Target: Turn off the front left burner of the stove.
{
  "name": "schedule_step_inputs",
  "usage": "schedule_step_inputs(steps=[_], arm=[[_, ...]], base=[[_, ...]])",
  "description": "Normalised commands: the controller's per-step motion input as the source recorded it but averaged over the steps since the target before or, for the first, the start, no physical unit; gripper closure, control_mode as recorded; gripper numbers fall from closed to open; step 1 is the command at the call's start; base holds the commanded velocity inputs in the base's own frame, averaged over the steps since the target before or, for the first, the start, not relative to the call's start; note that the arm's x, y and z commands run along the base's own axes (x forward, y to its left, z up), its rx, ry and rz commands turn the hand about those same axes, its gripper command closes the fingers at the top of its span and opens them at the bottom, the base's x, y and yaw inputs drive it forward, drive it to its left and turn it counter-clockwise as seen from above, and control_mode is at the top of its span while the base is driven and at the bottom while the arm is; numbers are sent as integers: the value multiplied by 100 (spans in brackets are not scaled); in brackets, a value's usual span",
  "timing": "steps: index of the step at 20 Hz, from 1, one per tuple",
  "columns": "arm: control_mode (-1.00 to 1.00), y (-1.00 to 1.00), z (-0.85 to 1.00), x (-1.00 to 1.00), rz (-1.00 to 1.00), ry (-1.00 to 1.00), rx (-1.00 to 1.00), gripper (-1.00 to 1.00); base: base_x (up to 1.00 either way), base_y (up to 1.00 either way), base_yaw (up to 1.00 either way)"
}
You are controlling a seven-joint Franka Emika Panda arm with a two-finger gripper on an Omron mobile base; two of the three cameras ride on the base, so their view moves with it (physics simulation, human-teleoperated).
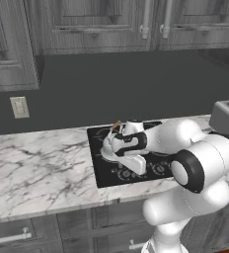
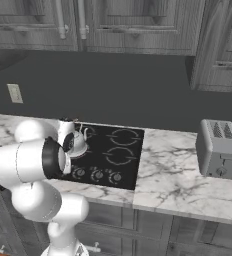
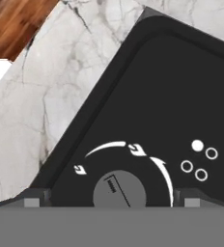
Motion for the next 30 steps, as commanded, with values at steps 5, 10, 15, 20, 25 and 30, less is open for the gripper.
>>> schedule_step_inputs(steps=[5,10,15,20,25,30], arm=[[-100,4,-25,0,2,0,-5,-100],[-100,0,-9,0,4,0,-4,-100],[-100,0,0,0,6,0,-1,-100],[-100,0,-1,-2,4,0,0,-100],[-100,0,0,-11,1,0,0,-100],[-100,0,0,-4,0,0,0,100]], base=[[0,0,0],[0,0,0],[0,0,0],[0,0,0],[0,0,0],[0,0,0]])
